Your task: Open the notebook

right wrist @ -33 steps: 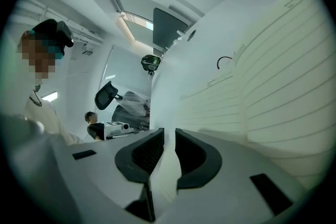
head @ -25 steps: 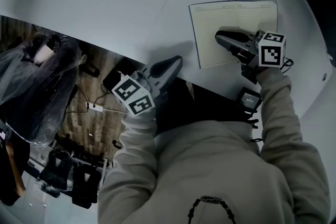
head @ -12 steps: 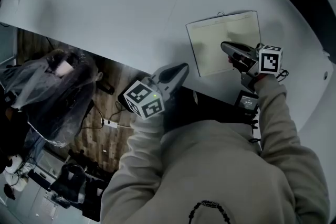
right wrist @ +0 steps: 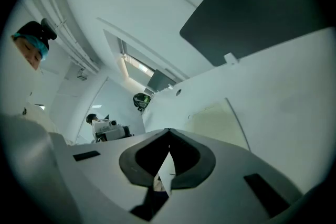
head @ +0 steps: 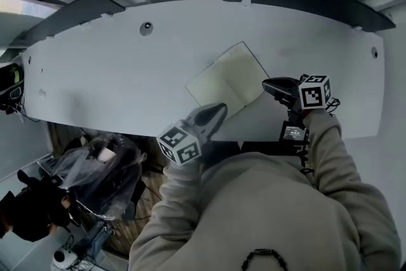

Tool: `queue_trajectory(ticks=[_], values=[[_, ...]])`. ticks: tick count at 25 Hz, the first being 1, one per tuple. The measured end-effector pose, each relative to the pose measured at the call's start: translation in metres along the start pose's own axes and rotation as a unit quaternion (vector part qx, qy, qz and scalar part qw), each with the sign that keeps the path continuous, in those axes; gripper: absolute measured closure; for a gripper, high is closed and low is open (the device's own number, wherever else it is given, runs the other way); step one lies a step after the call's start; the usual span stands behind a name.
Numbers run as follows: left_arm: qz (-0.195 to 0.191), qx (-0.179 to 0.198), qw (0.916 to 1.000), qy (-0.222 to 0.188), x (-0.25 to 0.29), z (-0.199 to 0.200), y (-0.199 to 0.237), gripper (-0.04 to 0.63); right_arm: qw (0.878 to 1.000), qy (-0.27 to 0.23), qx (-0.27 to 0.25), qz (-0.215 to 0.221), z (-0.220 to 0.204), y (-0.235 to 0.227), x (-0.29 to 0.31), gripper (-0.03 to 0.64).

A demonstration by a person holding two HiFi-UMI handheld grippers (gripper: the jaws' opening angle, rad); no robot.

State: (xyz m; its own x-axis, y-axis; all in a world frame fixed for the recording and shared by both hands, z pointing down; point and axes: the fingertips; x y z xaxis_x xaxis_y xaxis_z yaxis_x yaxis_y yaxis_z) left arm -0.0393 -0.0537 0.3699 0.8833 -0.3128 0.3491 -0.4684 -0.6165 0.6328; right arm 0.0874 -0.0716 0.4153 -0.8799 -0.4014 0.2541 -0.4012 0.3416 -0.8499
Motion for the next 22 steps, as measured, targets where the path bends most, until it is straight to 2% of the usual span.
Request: queue_trajectory(ticks=[3,6,10,12,15,17,22], values=[[-0.001,0.030,0.9989,0.036,0.035,-0.003,-0.024,0.594,0.999,-0.042,0.014,-0.020,-0.004,-0.007,-0.056,0.594],[-0.026,0.055,0.9957,0.069,0.064,-0.007,-0.052,0.594,0.996,-0.079,0.022,-0.039,-0.009,-0.008,-0.107,0.594],[-0.063,0.083,0.9906,0.089,0.095,-0.005,-0.088,0.594,0.992,-0.103,0.014,-0.066,-0.018,-0.002,-0.157,0.594],[-0.066,0.120,0.9867,0.087,0.105,0.004,-0.100,0.594,0.991,-0.110,-0.006,-0.075,-0.015,0.006,-0.174,0.594],[-0.071,0.182,0.9792,0.055,0.113,0.041,-0.122,0.594,0.988,-0.113,-0.078,-0.070,0.007,0.041,-0.190,0.594],[-0.092,0.195,0.9764,0.017,0.113,0.072,-0.147,0.594,0.982,-0.116,-0.136,-0.063,0.027,0.074,-0.197,0.594],[-0.124,0.251,0.9585,-0.055,0.094,0.133,-0.210,0.594,0.950,-0.146,-0.274,-0.038,0.081,0.173,-0.210,0.595]])
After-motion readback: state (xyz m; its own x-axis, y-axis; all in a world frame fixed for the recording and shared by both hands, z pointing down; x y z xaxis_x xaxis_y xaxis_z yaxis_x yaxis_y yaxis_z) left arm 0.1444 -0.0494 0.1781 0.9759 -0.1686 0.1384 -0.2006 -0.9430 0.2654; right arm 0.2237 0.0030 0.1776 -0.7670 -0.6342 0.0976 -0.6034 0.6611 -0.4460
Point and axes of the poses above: the fingertips, and each gripper's own axes: x forward along the fingers, y to its left, z out of its top, and after that the axes turned 10 degrees about z, right-handed
